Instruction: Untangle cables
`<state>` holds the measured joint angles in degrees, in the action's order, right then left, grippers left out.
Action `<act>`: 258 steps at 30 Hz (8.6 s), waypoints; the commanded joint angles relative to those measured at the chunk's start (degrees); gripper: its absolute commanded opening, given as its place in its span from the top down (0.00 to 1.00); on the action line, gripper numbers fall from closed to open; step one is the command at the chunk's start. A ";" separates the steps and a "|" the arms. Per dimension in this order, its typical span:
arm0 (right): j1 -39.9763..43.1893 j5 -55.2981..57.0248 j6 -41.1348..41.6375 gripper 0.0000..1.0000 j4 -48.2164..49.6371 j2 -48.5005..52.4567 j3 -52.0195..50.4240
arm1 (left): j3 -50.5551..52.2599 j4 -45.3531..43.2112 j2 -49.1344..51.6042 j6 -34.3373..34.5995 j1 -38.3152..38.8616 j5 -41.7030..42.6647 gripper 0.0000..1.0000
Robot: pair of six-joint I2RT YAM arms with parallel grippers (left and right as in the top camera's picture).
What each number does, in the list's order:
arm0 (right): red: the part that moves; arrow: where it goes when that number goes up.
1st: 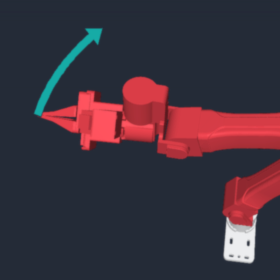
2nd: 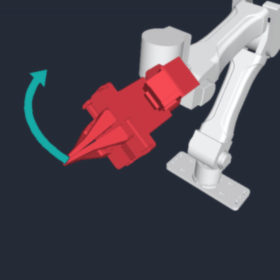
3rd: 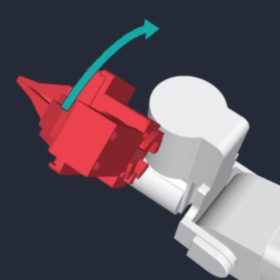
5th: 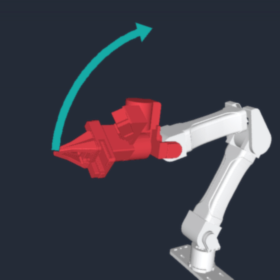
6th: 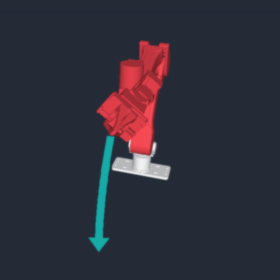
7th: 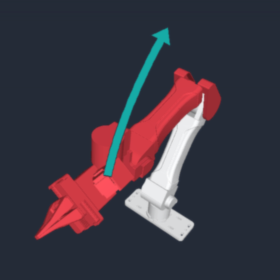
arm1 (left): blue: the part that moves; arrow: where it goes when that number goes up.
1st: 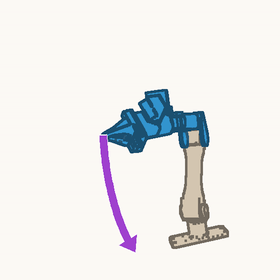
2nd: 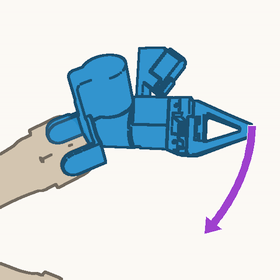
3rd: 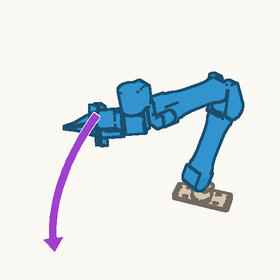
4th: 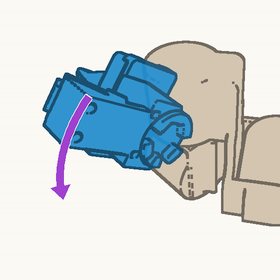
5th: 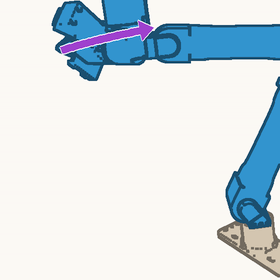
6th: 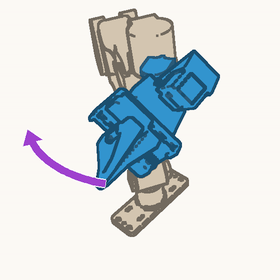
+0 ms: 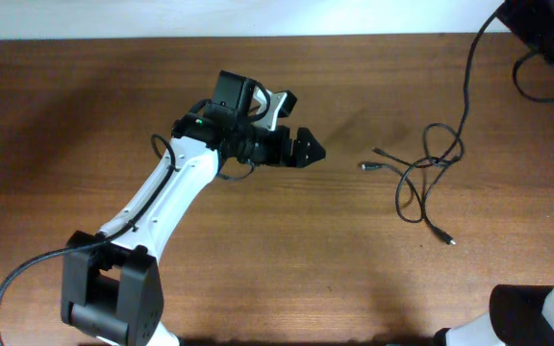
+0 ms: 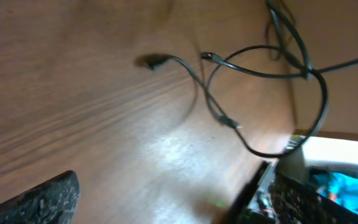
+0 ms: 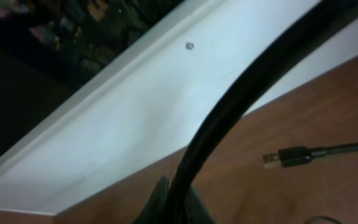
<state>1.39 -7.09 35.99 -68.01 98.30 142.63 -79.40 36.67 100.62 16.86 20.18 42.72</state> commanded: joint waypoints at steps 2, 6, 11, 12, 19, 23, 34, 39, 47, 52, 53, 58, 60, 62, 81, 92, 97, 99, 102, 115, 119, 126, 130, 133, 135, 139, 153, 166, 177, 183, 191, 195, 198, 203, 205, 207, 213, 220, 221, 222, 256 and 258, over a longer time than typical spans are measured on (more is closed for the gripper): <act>-1.01 -1.68 0.90 0.96 0.92 -0.35 1.07 | 0.02 -1.11 0.42 8.46 1.18 3.63 0.01; -3.48 0.72 0.81 0.96 0.59 -0.33 1.07 | 0.02 -5.90 0.42 9.44 4.33 5.20 0.01; -6.08 1.51 0.70 0.96 -0.83 -0.33 1.05 | 0.00 -14.78 0.42 14.10 8.33 6.86 0.01; -6.51 1.49 0.70 0.96 -1.09 -0.33 1.05 | 0.00 -15.02 0.42 15.98 8.74 5.79 0.01; -7.43 -2.19 0.70 0.96 -2.03 -0.33 1.07 | 0.00 -15.19 0.70 19.96 12.24 -1.22 0.01; -7.43 -2.84 0.68 0.96 -2.19 -0.35 1.07 | 0.00 -15.04 2.71 20.06 13.09 -2.27 0.01; -7.43 -4.98 -0.11 0.96 -2.78 -0.92 1.07 | 0.00 -15.26 8.87 23.69 13.05 -6.43 0.01; -7.43 -8.72 -1.77 0.96 -3.32 -1.16 1.07 | 0.00 -17.77 9.09 21.40 13.18 -7.96 0.01; -7.43 -13.44 -3.02 0.96 -5.31 -1.25 1.07 | 0.02 -14.23 9.64 20.17 13.20 -14.53 0.01; -7.43 -16.98 -3.02 0.96 -5.70 -1.31 1.07 | 0.00 -14.84 12.35 20.20 13.20 -14.73 0.01; -7.43 -16.98 -3.02 0.96 -6.01 -1.36 1.07 | 0.00 -15.23 13.03 20.17 13.20 -14.71 0.01; -7.43 -19.76 -4.09 0.96 -6.80 -1.46 1.07 | 0.00 -19.43 13.92 21.51 12.94 -15.15 0.01; -7.43 -19.74 -4.09 0.96 -7.13 -1.46 1.07 | 0.00 -20.98 13.92 21.51 12.94 -15.15 0.01; -7.69 -19.71 -4.11 0.96 -7.28 -1.46 1.07 | 0.00 -21.51 13.92 21.49 13.05 -15.15 0.01; -13.05 -19.50 -4.24 0.96 -7.23 -1.60 1.07 | 0.02 -13.57 13.94 15.76 15.50 -22.01 0.00; -13.00 -19.23 -4.26 0.96 -7.19 -1.86 1.07 | -0.11 -13.84 16.35 13.46 16.44 -20.74 0.96; -13.00 -17.73 -4.28 0.96 -7.23 -1.86 1.07 | -0.11 -10.99 16.35 13.44 13.38 -19.32 1.00; -12.98 -16.31 -4.28 0.96 -7.23 -1.86 1.07 | -0.11 -9.75 16.35 13.44 11.72 -18.18 1.00; -12.44 -15.47 -4.26 0.96 -5.49 -1.97 1.07 | -0.11 -7.98 16.37 13.29 9.62 -18.12 1.00; 3.26 -16.31 -0.98 0.96 3.04 -4.20 1.07 | -0.11 1.68 16.37 10.01 6.49 -24.76 1.00; 8.81 -20.50 2.71 0.96 6.01 -4.20 1.07 | -0.11 3.17 16.37 8.00 6.16 -24.79 1.00; 13.70 -20.00 0.50 0.96 5.20 -3.50 1.05 | -0.11 4.07 16.37 7.91 6.16 -24.50 1.00; 14.49 -8.98 -3.08 0.96 -0.48 -0.61 1.01 | -0.11 4.07 16.37 7.91 6.16 -24.35 1.00; 14.51 -0.98 -3.26 0.96 -3.19 3.10 1.01 | -0.11 4.02 16.37 7.89 6.16 -23.89 1.00; 14.49 3.34 -4.31 0.96 -3.78 6.69 1.01 | -0.11 4.02 16.37 7.89 6.16 -23.89 1.00; 14.73 12.55 -4.31 0.96 -4.04 12.79 1.01 | -0.11 4.26 16.37 7.87 6.16 -23.89 1.00; 24.13 28.20 -4.26 0.96 -2.49 25.05 0.92 | -0.11 4.57 16.37 7.91 6.16 -23.45 1.00; 27.02 29.05 -10.75 0.96 9.84 26.45 0.94 | -0.11 4.13 16.37 9.20 6.16 -23.45 1.00; 28.59 26.86 -17.88 0.96 11.26 26.47 0.94 | -0.11 4.13 16.37 9.20 6.16 -22.99 1.00; 28.59 16.39 -18.95 0.95 2.49 27.47 0.90 | -0.11 4.11 16.37 9.22 6.16 -22.38 1.00; 27.54 7.41 -20.85 0.96 -2.58 30.71 -0.72 | -0.11 4.11 16.37 9.44 6.16 -21.33 1.00; 27.06 7.48 -20.79 0.85 -2.21 31.78 -5.73 | -0.11 3.78 16.37 9.44 6.16 -21.05 1.00; 26.73 7.45 -20.76 0.46 0.07 32.26 -11.34 | -0.11 2.89 16.37 9.44 6.16 -19.82 1.00; 26.80 4.74 -20.81 0.26 -0.24 31.74 -12.44 | -0.11 2.80 16.37 9.42 6.16 -19.56 1.00; 26.73 0.72 -22.14 0.24 -0.66 30.84 -12.44 | -0.11 2.82 16.37 9.42 6.16 -19.56 1.00; 26.43 -5.03 -23.87 0.19 -1.73 29.77 -12.44 | -0.11 2.82 16.37 9.42 6.16 -19.56 1.00; 22.18 -16.68 -28.70 0.12 -7.48 29.22 -12.44 | -0.11 0.37 16.37 9.42 6.16 -18.05 1.00; 13.49 -39.58 -28.65 0.06 -9.84 29.22 -12.44 | -0.11 -10.97 16.37 21.16 5.62 -15.50 1.00; 11.89 -43.52 -28.06 0.01 -10.08 29.22 -12.44 | -0.11 -14.38 16.37 24.20 5.62 -15.50 1.00; 10.58 -45.31 -27.04 0.01 -10.29 29.22 -12.44 | -0.11 -17.22 16.37 26.67 5.62 -15.47 1.00; -3.56 -32.87 -17.42 0.96 -10.56 29.24 -12.46 | -0.15 -50.18 16.37 54.01 5.51 -5.31 0.78; -3.30 -31.23 -16.90 0.96 -8.85 29.24 -12.44 | -0.17 -50.38 16.35 50.18 5.25 -1.60 0.01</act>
<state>-2.20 -42.81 18.33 -78.46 129.82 130.26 -79.29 -12.99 116.81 71.29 25.89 34.83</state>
